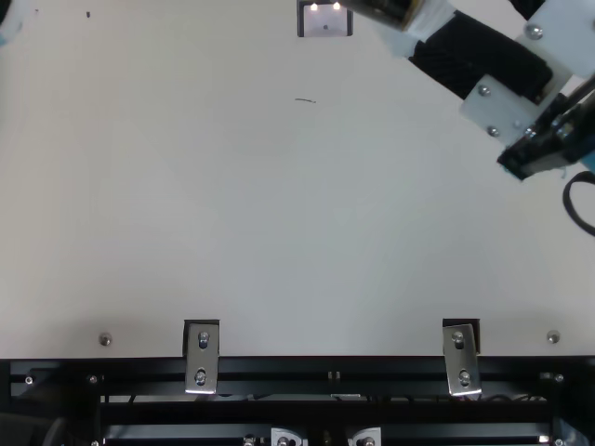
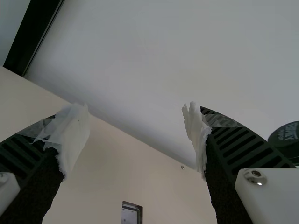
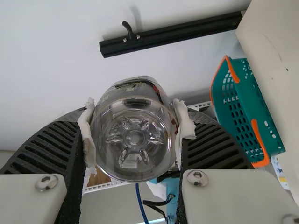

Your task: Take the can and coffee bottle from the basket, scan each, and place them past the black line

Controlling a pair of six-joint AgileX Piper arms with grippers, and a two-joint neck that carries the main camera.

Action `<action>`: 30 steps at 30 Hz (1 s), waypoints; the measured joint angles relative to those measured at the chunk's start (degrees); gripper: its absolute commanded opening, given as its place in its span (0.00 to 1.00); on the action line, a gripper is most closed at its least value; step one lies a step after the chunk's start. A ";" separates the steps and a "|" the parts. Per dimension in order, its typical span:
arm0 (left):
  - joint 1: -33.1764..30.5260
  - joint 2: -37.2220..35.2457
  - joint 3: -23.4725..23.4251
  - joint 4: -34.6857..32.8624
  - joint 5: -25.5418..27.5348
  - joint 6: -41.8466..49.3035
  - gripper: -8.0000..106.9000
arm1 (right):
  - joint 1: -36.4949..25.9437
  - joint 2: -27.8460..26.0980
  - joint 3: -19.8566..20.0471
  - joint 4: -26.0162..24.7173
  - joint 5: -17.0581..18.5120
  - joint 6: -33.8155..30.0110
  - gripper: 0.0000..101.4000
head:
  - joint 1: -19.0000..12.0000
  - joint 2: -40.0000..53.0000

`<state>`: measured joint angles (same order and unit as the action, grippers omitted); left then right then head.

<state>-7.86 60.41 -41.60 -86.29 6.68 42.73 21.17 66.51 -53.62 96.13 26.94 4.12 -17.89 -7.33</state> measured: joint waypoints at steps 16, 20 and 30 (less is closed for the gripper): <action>3.31 17.02 -12.44 19.21 -2.39 -4.32 0.85 | -4.70 -0.28 -1.50 -8.25 3.45 -1.15 0.00 | -0.29 0.00; 3.86 18.37 -11.92 27.74 -3.71 -2.56 0.85 | -5.11 -0.28 -1.56 -11.30 3.07 -5.87 0.00 | 0.00 0.29; 4.33 13.21 -5.98 43.95 -5.13 -3.41 0.85 | -4.71 0.98 -0.20 -9.53 0.04 -21.31 0.00 | -0.29 0.00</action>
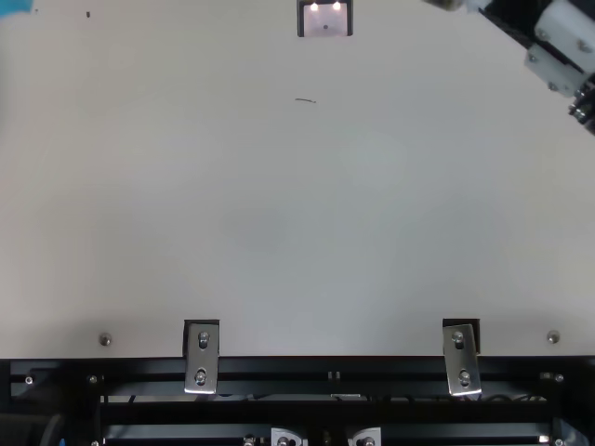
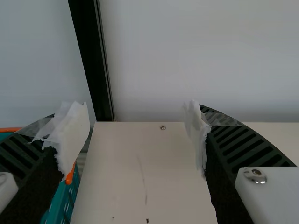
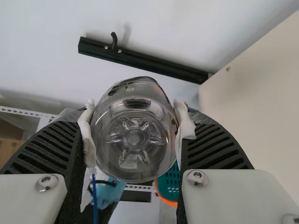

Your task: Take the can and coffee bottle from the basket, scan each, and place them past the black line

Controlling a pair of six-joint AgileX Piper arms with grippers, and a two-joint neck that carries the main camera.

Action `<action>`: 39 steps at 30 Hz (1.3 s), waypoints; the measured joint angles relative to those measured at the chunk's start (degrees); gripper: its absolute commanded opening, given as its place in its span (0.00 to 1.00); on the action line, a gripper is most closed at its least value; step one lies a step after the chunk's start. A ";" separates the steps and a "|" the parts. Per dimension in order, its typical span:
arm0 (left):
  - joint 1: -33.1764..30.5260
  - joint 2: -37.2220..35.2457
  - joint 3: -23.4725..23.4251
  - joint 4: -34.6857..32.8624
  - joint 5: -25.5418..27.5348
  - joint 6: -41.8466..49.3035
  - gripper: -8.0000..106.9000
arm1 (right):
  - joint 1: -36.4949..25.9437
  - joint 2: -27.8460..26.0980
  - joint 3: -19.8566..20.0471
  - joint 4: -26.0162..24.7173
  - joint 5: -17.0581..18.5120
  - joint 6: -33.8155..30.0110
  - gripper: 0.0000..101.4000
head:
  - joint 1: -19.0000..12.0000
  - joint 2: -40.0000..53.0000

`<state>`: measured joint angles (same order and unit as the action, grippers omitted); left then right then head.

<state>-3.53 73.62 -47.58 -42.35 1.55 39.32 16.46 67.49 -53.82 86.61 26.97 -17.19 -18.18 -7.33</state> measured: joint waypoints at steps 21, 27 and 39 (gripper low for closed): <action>0.59 -22.25 7.45 30.84 18.68 -30.42 0.85 | -0.37 5.09 3.05 13.46 -1.64 -40.72 0.00 | 0.00 0.00; 0.59 -22.63 7.45 32.61 19.18 -33.08 0.85 | -0.72 4.97 3.47 13.38 -0.92 -48.45 0.00 | 0.00 0.00; 0.59 -22.63 7.45 32.61 19.18 -33.08 0.85 | -0.11 4.50 4.76 13.32 -0.61 -54.54 0.00 | 0.29 0.00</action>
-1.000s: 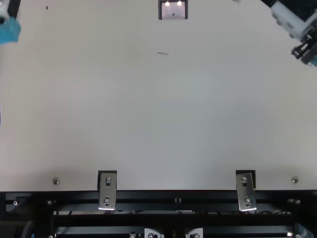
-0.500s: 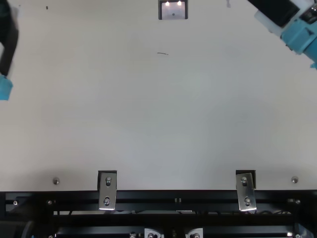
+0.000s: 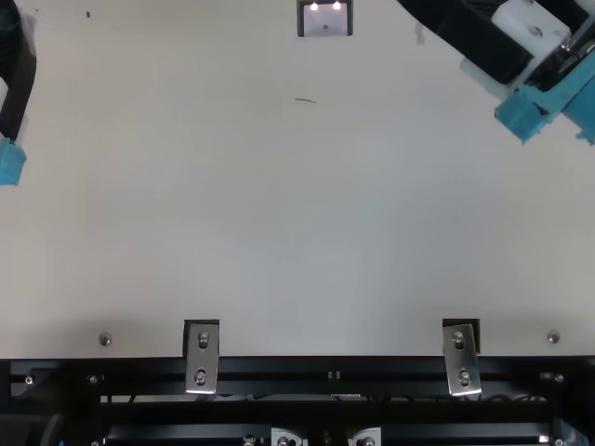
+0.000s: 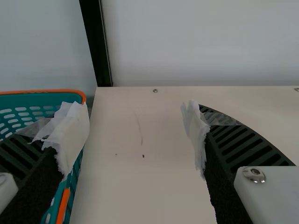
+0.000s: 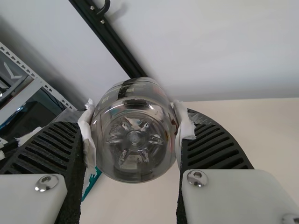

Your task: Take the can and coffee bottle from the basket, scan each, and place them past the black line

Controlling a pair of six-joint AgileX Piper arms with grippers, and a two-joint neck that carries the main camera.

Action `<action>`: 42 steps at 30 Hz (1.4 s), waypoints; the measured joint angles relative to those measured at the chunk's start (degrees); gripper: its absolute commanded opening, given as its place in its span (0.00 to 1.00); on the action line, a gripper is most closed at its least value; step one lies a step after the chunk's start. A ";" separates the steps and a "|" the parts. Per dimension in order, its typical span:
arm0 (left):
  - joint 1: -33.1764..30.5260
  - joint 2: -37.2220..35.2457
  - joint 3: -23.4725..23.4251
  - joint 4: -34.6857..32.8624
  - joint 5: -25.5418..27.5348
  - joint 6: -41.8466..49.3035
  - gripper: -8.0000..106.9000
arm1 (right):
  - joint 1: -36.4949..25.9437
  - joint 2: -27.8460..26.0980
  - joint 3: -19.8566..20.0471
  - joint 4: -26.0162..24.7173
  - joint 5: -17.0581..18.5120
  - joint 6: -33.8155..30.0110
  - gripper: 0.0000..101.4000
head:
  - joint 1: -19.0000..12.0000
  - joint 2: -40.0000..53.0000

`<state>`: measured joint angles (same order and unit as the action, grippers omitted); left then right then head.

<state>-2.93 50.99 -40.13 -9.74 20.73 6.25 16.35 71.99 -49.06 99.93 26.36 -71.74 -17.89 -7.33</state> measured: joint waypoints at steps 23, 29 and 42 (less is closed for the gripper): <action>0.00 0.00 0.00 0.00 0.00 0.00 0.85 | -5.01 2.86 -3.38 0.08 -2.56 -15.66 0.00 | -0.29 0.00; 0.00 0.00 0.00 0.00 0.00 0.00 0.85 | -7.87 4.89 -5.27 -0.02 -1.30 -12.50 0.00 | -0.29 0.00; 0.00 0.00 0.00 0.00 0.00 0.00 0.85 | -15.13 1.11 -6.38 0.01 3.82 16.82 0.00 | -0.29 0.00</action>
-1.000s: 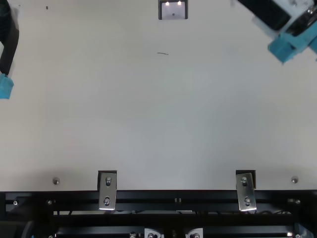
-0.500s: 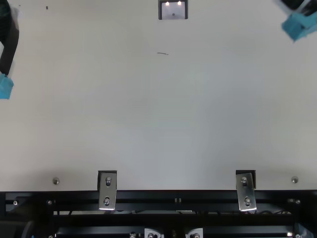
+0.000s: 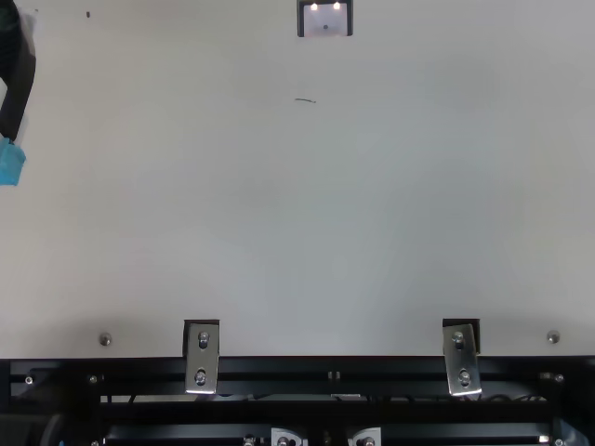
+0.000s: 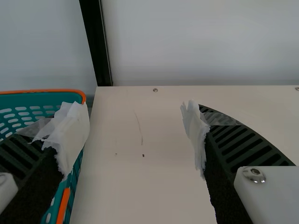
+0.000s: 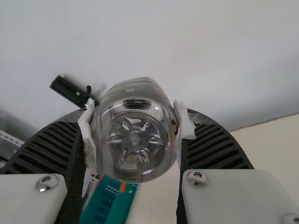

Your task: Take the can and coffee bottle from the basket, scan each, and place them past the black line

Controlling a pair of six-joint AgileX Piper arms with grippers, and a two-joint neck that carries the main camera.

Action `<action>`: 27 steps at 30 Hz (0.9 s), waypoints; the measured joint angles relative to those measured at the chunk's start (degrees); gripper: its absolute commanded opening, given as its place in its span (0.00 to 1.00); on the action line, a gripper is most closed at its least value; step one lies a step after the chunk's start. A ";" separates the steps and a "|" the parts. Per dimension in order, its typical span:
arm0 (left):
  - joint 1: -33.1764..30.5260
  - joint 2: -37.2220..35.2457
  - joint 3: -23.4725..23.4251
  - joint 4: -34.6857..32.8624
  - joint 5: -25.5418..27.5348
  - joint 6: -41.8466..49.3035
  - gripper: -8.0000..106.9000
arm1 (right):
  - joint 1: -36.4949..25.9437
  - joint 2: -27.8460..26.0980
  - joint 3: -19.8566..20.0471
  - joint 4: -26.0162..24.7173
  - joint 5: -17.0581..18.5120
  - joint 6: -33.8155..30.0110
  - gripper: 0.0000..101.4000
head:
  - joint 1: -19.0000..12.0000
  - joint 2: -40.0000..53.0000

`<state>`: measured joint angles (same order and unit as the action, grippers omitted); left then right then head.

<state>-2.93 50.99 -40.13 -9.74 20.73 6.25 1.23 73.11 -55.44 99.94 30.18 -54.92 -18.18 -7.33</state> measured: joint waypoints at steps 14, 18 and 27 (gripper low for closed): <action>0.00 0.00 0.00 0.00 0.00 0.00 0.85 | -3.87 -9.82 6.53 0.00 3.21 22.01 0.00 | 0.00 0.00; 0.00 0.00 0.00 0.00 0.00 0.00 0.85 | -3.87 -9.82 6.58 -0.16 3.21 22.01 0.00 | 0.00 0.00; 0.00 0.00 0.00 0.00 0.00 0.00 0.85 | -3.40 -12.53 6.06 0.03 2.62 26.98 0.00 | 0.00 0.00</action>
<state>-2.93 50.99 -40.13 -9.74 20.73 6.25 -2.17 60.58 -49.38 99.97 32.80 -27.94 -18.18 -7.33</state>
